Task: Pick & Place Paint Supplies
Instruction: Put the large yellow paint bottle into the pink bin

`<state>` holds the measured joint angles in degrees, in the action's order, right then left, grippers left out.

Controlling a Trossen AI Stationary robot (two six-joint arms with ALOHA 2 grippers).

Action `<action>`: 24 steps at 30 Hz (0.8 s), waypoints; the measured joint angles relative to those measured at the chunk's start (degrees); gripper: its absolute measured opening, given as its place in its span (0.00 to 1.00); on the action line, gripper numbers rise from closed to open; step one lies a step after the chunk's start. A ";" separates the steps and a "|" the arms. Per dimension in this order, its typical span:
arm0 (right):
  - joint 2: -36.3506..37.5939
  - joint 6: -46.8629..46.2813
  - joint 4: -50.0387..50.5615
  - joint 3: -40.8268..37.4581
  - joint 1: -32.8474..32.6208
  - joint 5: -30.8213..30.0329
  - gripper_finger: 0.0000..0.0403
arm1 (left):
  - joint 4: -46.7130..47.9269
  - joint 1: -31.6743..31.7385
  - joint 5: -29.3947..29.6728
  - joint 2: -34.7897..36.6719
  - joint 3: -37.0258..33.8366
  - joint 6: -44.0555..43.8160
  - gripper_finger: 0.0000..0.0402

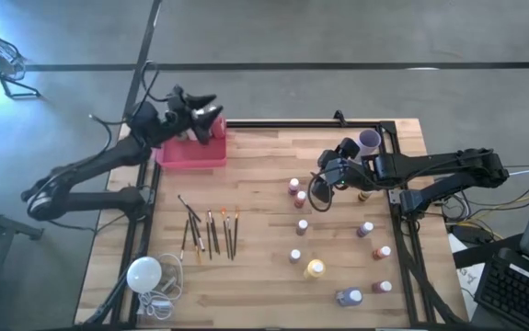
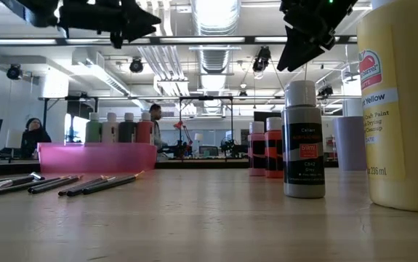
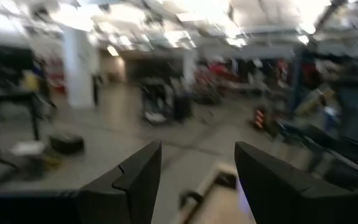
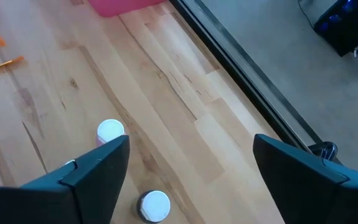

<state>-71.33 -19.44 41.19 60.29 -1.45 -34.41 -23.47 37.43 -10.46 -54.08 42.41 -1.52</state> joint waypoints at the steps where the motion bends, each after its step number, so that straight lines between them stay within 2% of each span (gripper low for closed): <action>1: 0.00 0.00 0.01 0.00 0.00 0.00 0.85 | 2.20 -1.14 -0.02 0.23 0.72 0.32 0.52; 6: 0.00 0.15 -0.01 0.00 0.00 0.00 0.89 | 4.25 -8.75 0.75 0.85 0.65 2.44 0.51; 11: 0.00 0.09 -0.05 0.00 0.00 0.00 0.90 | 6.53 -17.06 4.93 0.74 -0.12 6.31 0.47; 14: 0.00 -1.05 -0.11 0.00 0.00 0.31 0.88 | 6.87 -20.67 5.49 0.69 -1.34 7.05 0.46; 19: 0.00 -1.81 0.15 0.18 -0.10 4.60 0.83 | 8.72 -24.45 6.71 0.74 -4.11 6.23 0.45; 24: 0.00 0.39 0.69 2.00 -1.17 4.89 0.79 | 7.40 -28.01 12.23 0.76 -9.35 4.01 0.45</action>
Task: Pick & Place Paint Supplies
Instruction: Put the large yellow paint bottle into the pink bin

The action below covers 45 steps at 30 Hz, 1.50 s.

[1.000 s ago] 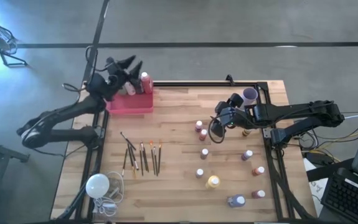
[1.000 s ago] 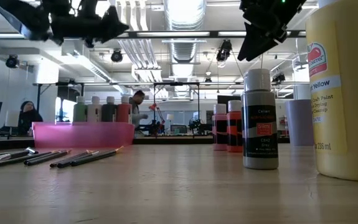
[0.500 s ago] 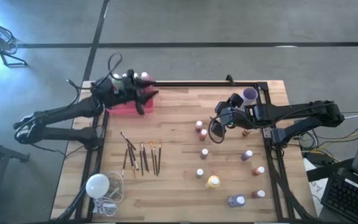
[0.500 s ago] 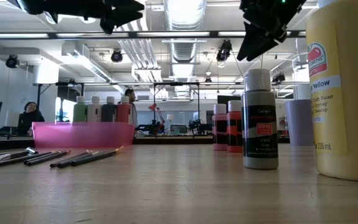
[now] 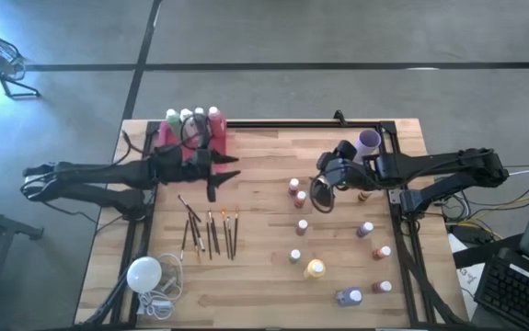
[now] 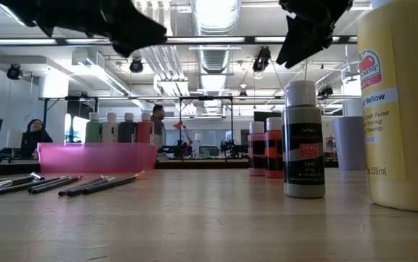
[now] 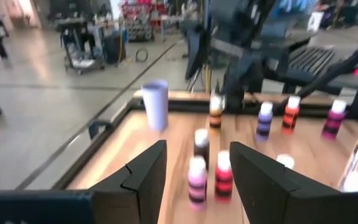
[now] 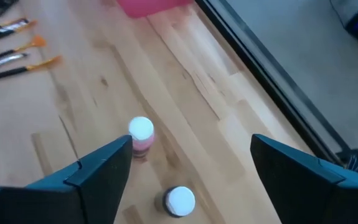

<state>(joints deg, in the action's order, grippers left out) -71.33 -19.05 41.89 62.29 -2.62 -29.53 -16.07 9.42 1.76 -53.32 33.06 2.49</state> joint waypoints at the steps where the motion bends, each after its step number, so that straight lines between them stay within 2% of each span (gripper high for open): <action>1: 0.00 0.73 0.02 0.60 -0.16 0.02 0.78 | -0.58 -0.67 1.35 0.00 -1.16 -0.25 0.45; 6: 0.01 3.00 0.13 3.96 -0.23 -0.01 0.72 | -6.77 -2.71 3.88 0.00 -8.29 -1.15 0.45; 10: 0.02 3.23 0.21 6.87 -0.25 -0.01 0.68 | -7.86 -2.74 5.34 0.17 -11.32 -1.81 0.45; 25: 0.02 2.83 -3.07 12.56 -0.12 -0.20 0.56 | -0.75 -2.74 5.37 1.27 -11.78 -4.60 0.45; 30: 0.02 1.10 4.40 13.21 -0.59 6.68 0.55 | 0.61 -2.74 5.36 1.27 -11.78 -4.61 0.45; 36: 0.04 -5.05 13.75 12.70 -5.88 7.33 0.52 | 0.98 -2.73 5.35 1.25 -11.78 -4.29 0.45; 41: 0.04 -11.41 15.12 12.58 -16.33 7.75 0.49 | 0.93 -2.72 5.35 1.25 -11.78 -4.29 0.45; 45: -0.01 -20.50 15.35 12.49 -26.13 6.94 0.48 | 0.93 -2.72 5.35 1.25 -11.78 -4.29 0.45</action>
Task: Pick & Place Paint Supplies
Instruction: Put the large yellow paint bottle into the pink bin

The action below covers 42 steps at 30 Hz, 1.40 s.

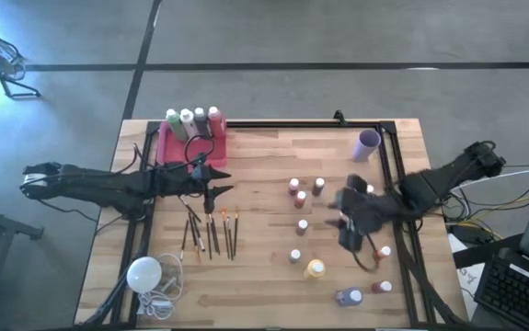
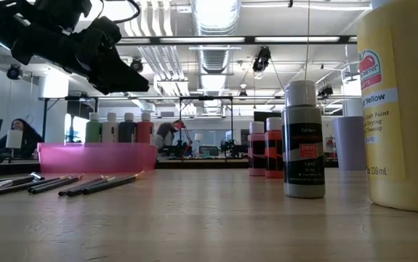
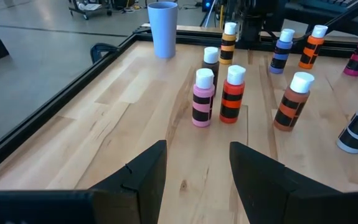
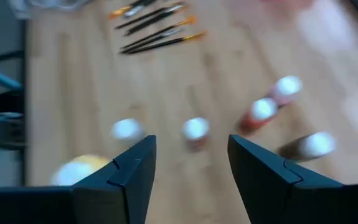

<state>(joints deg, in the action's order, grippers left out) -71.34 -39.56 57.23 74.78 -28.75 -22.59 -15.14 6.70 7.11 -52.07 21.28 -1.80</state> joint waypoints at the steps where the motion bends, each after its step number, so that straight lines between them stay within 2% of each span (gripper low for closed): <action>1: -0.31 -3.03 0.02 -0.04 -2.50 -0.34 0.48 | 0.00 0.00 0.00 0.00 0.00 0.01 0.45; 5: -2.43 -16.09 -0.13 -0.24 -12.46 -1.68 0.48 | -0.14 0.00 0.00 0.02 0.00 0.01 0.45; 9: -5.75 -28.13 -0.10 -0.24 -20.47 -5.48 0.49 | -0.36 0.00 -0.01 0.02 0.00 -0.05 0.45; 15: -12.45 -36.87 0.00 -0.24 -26.70 -9.55 0.50 | -0.35 0.00 -0.02 0.02 0.00 -0.12 0.45; 24: -17.82 -38.07 -0.36 -0.13 -23.59 -10.56 0.55 | -0.39 0.04 -0.02 0.02 0.00 1.51 0.45; 29: -20.48 -38.93 -0.40 -0.13 -21.45 -4.82 0.59 | -0.42 0.04 -0.02 0.02 0.00 3.01 0.45; 42: -27.20 -41.57 -1.05 -0.11 -17.84 -0.75 0.73 | -0.80 0.02 0.00 0.03 0.00 3.10 0.45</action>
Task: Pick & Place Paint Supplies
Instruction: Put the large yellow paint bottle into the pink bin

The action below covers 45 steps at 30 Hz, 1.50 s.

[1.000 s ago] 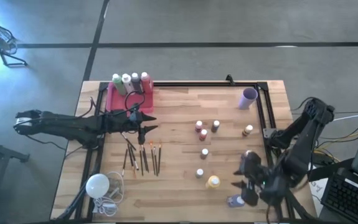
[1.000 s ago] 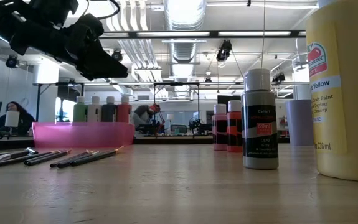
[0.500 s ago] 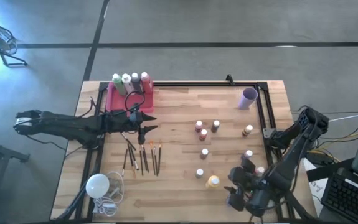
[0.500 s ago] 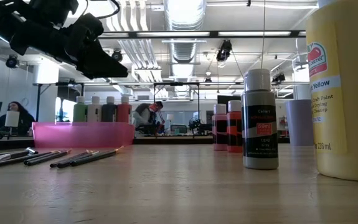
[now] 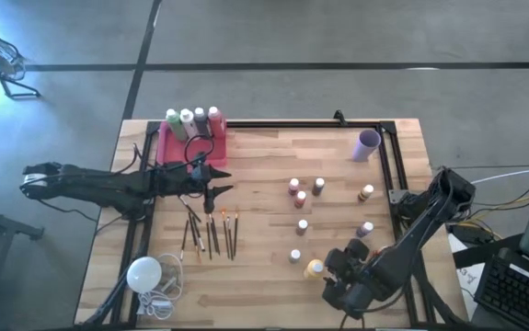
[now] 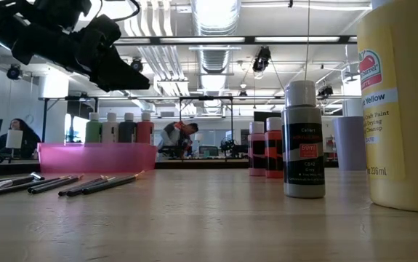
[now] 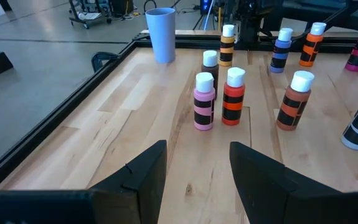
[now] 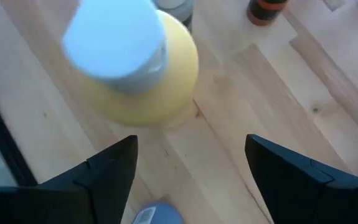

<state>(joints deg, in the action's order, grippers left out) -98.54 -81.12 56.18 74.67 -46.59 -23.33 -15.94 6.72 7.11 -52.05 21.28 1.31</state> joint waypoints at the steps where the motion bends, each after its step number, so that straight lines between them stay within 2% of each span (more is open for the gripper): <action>1: -0.26 -0.10 -0.07 0.00 0.30 0.48 0.75 | 0.00 0.00 0.00 0.02 0.00 0.00 0.45; 9: -1.95 -3.21 -0.30 0.00 1.12 2.87 0.83 | 0.09 -0.02 0.00 0.02 0.00 -0.01 0.45; 18: -2.01 0.61 -3.89 0.00 1.14 1.71 0.89 | 0.15 -0.02 0.00 0.02 0.00 -0.01 0.45; 37: -5.62 5.28 -6.27 -0.02 3.78 0.70 0.90 | 0.10 0.02 0.00 0.02 0.00 -0.01 0.45; 45: -5.62 8.86 -9.38 -0.04 3.91 -3.83 0.90 | 0.13 0.02 0.00 0.02 0.00 -0.01 0.45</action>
<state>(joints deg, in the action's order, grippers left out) -104.16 -72.26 46.80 74.63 -42.68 -27.16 -15.81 6.74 7.11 -52.03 21.28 1.30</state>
